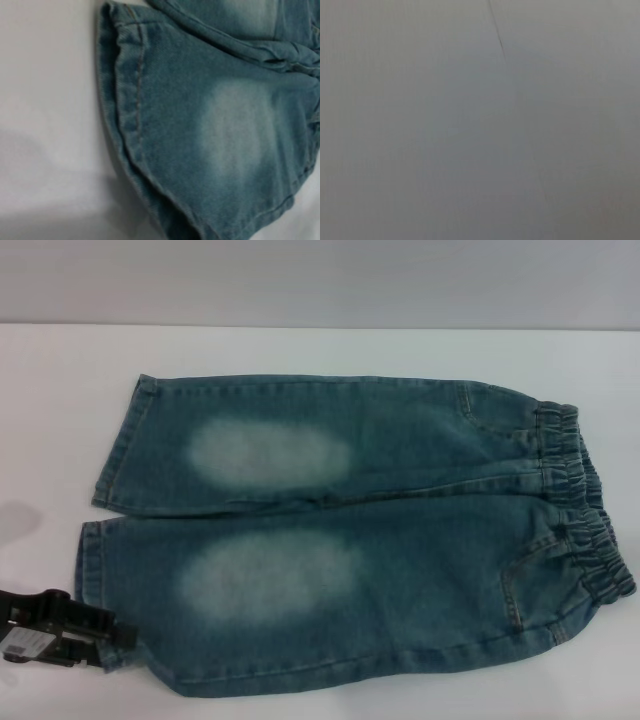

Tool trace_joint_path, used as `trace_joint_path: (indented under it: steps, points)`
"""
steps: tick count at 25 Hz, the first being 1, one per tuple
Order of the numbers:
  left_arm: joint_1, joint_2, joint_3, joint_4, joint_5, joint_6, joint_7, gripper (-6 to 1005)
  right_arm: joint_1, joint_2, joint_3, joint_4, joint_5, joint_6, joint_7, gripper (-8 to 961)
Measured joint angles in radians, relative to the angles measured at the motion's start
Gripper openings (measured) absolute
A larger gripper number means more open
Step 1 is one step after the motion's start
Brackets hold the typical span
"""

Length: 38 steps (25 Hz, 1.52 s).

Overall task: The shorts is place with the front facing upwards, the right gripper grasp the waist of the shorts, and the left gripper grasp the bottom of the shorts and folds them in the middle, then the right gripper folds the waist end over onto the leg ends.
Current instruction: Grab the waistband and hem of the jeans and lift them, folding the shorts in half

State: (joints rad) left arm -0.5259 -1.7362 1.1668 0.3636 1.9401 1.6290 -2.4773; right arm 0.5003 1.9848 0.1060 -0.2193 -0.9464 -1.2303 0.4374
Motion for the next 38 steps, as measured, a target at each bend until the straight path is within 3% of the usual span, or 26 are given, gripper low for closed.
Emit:
trace_joint_path:
  steps: [20,23,26,29,32,34,38]
  points:
    - [-0.022,0.002,-0.011,0.003,0.065,-0.038,-0.030,41,-0.007,0.001,-0.010,-0.003,-0.005,0.003,0.034,469]
    - [-0.022,0.001,-0.034,0.011,0.065,-0.038,-0.031,41,-0.015,0.000,-0.055,-0.031,-0.024,-0.001,0.179,469]
    - [-0.021,-0.003,-0.080,0.012,0.065,-0.038,-0.028,42,-0.035,-0.009,-0.169,-0.117,-0.068,0.000,0.435,470]
    - [-0.020,-0.008,-0.105,0.014,0.065,-0.042,-0.023,42,-0.052,-0.035,-0.304,-0.233,-0.178,0.004,0.707,470]
    - [-0.022,-0.017,-0.110,0.027,0.065,-0.049,-0.020,43,-0.054,-0.087,-0.414,-0.323,-0.342,-0.016,0.954,470]
    - [-0.023,-0.024,-0.110,0.040,0.065,-0.051,-0.020,43,-0.040,-0.139,-0.497,-0.394,-0.501,-0.066,1.150,470]
    - [-0.025,-0.031,-0.114,0.069,0.065,-0.051,-0.021,44,0.012,-0.192,-0.543,-0.506,-0.778,-0.202,1.362,470]
